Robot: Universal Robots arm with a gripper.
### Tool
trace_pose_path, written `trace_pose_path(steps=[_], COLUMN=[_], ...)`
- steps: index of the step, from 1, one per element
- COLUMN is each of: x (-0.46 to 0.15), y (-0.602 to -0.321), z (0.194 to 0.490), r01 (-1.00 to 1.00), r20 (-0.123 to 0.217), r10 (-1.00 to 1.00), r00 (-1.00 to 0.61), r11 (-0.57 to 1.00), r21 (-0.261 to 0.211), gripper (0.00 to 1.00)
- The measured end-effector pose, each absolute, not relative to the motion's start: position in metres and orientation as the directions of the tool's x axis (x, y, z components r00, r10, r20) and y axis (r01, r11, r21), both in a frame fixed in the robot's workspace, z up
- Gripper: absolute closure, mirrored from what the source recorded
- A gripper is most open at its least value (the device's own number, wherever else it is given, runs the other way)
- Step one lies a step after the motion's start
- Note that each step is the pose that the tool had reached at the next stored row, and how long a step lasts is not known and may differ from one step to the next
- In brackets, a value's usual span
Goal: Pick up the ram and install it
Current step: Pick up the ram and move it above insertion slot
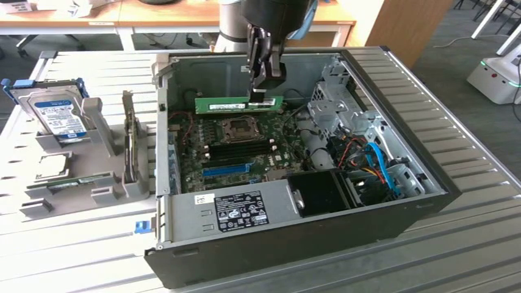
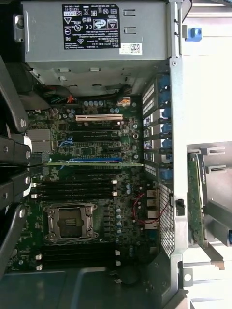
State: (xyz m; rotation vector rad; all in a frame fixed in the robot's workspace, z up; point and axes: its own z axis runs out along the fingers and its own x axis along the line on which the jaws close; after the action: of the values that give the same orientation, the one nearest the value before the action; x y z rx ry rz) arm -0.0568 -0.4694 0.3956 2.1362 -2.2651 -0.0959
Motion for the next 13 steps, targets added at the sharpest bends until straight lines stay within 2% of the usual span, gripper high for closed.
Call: trace_pose_path(steps=[13], x=[-0.0484], y=[-0.4694], z=[0.3951], r01=[-0.996], r20=[-0.023], r10=[-0.998], r00=[-0.058], r11=[0.056], r21=[0.063], gripper=[0.88])
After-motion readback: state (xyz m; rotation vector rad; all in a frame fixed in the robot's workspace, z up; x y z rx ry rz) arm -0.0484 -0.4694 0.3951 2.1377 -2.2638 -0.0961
